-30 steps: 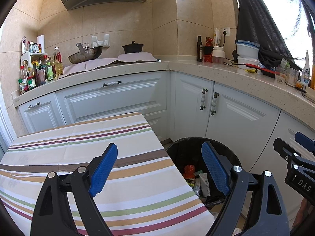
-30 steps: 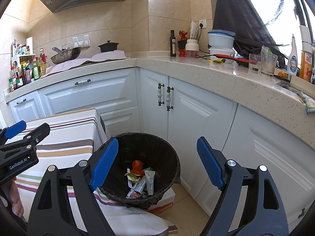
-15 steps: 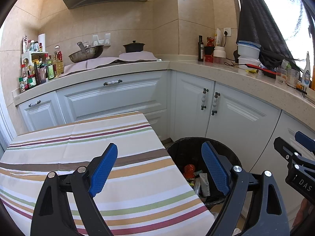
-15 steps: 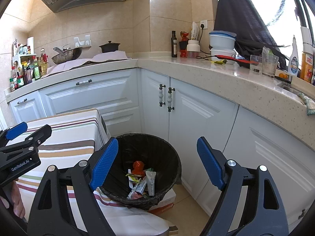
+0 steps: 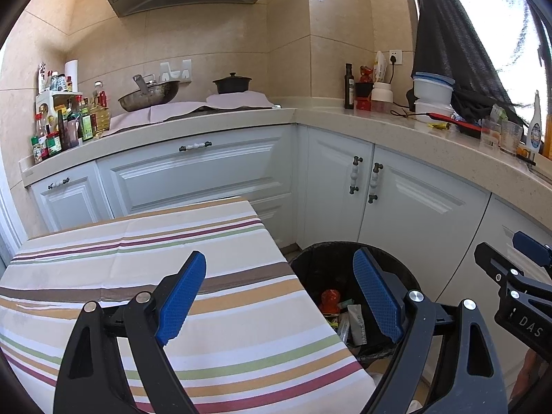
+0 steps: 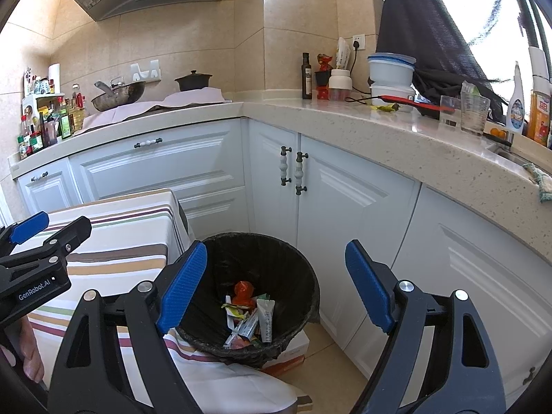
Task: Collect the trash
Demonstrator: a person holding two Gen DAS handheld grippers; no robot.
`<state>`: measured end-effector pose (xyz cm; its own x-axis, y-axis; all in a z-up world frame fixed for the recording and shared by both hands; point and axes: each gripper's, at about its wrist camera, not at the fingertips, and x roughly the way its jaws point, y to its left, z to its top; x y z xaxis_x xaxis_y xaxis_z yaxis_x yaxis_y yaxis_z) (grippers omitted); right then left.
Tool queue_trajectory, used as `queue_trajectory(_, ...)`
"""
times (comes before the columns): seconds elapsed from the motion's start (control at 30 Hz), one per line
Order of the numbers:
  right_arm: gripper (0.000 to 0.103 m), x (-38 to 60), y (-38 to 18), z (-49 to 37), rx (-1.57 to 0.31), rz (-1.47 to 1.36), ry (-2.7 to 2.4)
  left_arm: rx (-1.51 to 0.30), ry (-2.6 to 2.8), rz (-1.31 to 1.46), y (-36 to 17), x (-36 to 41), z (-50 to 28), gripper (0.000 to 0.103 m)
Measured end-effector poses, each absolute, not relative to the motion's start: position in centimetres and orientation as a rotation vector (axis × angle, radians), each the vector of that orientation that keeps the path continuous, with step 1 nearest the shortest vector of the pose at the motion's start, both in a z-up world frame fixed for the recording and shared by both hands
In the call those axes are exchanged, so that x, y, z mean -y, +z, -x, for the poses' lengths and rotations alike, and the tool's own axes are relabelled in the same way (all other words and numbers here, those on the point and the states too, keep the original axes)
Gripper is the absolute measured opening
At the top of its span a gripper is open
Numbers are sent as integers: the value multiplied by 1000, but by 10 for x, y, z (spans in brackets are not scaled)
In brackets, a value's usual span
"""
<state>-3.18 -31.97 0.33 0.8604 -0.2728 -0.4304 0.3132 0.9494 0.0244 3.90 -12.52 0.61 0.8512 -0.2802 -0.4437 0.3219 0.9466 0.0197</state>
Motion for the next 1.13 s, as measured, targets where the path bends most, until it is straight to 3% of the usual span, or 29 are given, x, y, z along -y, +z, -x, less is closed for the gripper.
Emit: queue_trajectory(1.13, 81, 307, -7, 26, -449, -91, -282, -511, -343, -98, -5, 124, -48, 91)
